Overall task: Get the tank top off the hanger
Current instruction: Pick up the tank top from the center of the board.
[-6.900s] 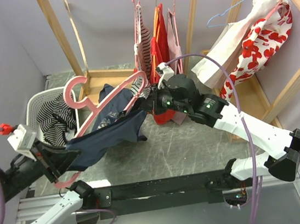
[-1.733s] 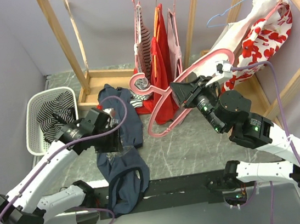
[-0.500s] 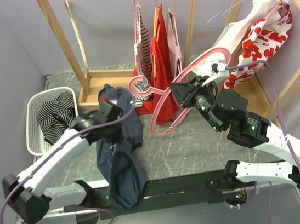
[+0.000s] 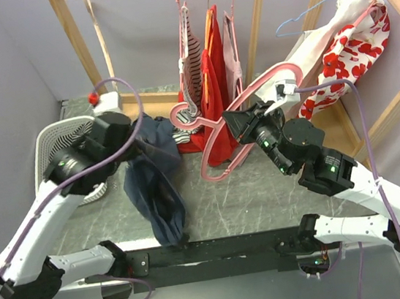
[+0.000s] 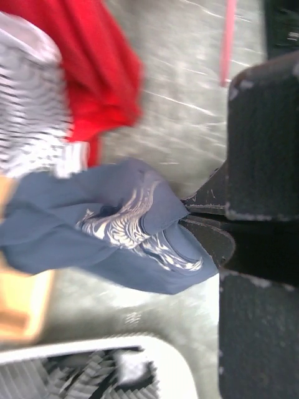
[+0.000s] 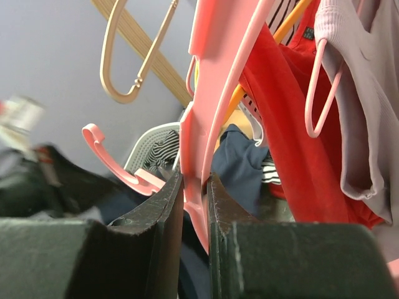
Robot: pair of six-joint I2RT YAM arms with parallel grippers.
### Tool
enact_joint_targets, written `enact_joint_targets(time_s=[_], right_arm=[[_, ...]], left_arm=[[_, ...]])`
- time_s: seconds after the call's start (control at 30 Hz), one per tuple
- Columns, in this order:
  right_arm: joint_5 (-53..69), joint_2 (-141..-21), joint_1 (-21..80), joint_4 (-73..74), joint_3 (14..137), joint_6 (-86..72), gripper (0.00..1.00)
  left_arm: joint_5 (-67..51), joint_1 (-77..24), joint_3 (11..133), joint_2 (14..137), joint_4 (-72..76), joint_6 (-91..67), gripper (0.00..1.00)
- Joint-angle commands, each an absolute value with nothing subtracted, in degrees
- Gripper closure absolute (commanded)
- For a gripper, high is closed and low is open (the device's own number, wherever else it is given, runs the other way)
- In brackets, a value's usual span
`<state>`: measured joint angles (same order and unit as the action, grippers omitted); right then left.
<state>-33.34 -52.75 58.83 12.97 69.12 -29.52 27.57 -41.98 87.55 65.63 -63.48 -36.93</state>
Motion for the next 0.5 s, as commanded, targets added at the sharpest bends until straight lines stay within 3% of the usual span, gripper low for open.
enact_joint_targets(time_s=[0.0, 0.3, 0.47], right_arm=[[-33.3, -52.9, 58.6, 10.6, 70.8, -29.3, 1.00], [-32.5, -53.7, 58.4, 9.1, 70.5, -28.5, 1.00], [-31.8, -56.0, 58.4, 9.7, 72.2, -27.4, 1.00]], left_arm=[[37.7, -42.0, 92.6, 61.1, -59.3, -33.0, 0.99], [48.9, -42.0, 99.9, 55.5, -57.1, -27.6, 0.99], [52.8, -42.0, 97.1, 50.7, -46.3, -21.5, 0.99]])
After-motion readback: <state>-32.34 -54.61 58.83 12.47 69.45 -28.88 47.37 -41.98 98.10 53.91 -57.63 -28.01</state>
